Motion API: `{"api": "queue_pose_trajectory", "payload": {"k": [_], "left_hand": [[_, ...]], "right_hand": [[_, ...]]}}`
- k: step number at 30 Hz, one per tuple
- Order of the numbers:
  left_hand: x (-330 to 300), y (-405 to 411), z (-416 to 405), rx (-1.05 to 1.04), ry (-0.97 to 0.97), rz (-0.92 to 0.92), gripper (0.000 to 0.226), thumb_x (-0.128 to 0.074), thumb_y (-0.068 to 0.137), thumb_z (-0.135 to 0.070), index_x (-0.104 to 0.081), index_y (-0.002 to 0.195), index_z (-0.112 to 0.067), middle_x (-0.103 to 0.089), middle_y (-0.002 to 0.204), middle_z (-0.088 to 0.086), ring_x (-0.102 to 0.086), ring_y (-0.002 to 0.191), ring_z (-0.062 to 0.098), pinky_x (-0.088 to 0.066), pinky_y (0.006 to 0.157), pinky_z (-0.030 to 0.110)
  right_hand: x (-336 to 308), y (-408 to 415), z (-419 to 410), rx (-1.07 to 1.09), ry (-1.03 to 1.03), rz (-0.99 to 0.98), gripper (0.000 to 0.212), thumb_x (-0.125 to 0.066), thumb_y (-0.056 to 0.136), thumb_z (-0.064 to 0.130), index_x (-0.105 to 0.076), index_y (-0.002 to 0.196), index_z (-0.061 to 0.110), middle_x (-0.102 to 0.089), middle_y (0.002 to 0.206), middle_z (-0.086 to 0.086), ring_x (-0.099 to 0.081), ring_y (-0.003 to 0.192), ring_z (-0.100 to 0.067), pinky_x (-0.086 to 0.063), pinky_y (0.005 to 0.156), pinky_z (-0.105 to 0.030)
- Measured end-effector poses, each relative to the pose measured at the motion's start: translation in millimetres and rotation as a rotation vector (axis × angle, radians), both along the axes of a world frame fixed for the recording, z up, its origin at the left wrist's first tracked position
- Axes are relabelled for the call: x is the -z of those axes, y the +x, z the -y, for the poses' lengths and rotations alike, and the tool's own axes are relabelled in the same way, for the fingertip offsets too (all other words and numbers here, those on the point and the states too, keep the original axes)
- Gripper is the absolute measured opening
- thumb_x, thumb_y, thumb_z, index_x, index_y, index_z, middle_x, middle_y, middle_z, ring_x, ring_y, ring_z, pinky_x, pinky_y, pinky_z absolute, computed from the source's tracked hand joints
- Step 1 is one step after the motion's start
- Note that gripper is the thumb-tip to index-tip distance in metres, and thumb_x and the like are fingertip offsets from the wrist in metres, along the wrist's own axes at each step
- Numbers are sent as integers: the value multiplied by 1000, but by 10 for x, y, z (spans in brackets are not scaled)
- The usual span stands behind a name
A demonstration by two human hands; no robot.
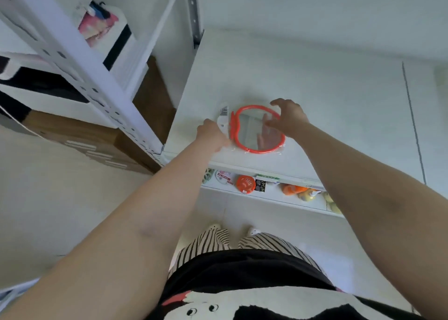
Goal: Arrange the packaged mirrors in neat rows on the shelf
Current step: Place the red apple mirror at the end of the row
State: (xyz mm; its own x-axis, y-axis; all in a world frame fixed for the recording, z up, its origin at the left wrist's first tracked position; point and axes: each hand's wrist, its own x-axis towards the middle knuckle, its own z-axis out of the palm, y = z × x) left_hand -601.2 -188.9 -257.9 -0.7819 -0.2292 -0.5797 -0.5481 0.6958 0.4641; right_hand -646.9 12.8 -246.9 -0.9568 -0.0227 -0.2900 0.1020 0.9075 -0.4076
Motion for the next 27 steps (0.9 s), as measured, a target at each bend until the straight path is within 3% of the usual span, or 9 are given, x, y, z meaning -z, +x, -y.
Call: {"api": "queue_pose_trajectory", "payload": {"k": [5,10,13,18,21,24,27], "left_hand": [[12,-189,46,167,-178,-63,60,-68,79,-6,-39,131,4,-55,131,16,-54,124,31,-46,95,30],[-40,-425,100,141,-195,-284,36,-57,86,-7,-52,120,2,-60,121,20,-58,117,36,-45,79,32],[-49,-473,96,30,-116,-324,44,-57,90,-14,-44,128,3,-53,130,21,-51,122,36,-45,93,37],[47,-303,-3,-32,-249,-116,71,-63,88,-35,-28,136,4,-37,138,20,-39,130,32,-38,104,36],[111,-238,-22,-106,-171,-60,75,-64,86,-38,-26,133,6,-39,135,17,-41,128,30,-44,102,36],[149,-229,-40,-339,82,-14,75,-73,78,-23,-24,129,4,-53,120,16,-63,105,27,-55,93,38],[175,-174,-76,-377,249,3,35,-70,82,-10,-48,106,1,-63,84,13,-66,60,17,-57,89,39]], "right_hand": [[62,58,10,19,26,109,69,-71,80,41,-42,140,24,-54,134,-7,-49,123,-30,-46,99,-40],[47,58,20,69,34,134,64,-66,84,40,-41,140,22,-57,128,-8,-53,118,-29,-48,94,-40],[57,32,-8,103,62,116,58,-60,89,38,-40,141,21,-56,128,-9,-53,118,-29,-46,85,-36],[90,10,-57,145,146,33,57,-61,90,40,-42,138,16,-44,136,-11,-36,131,-28,-42,96,-41],[126,-28,-26,139,104,63,59,-61,90,41,-41,140,16,-45,136,-13,-37,130,-30,-41,99,-41],[151,-44,21,163,53,77,57,-61,89,40,-43,137,15,-47,135,-12,-39,129,-30,-41,99,-40],[169,-43,36,191,41,97,52,-62,88,41,-48,131,15,-53,130,-11,-46,124,-31,-43,97,-38]]}}
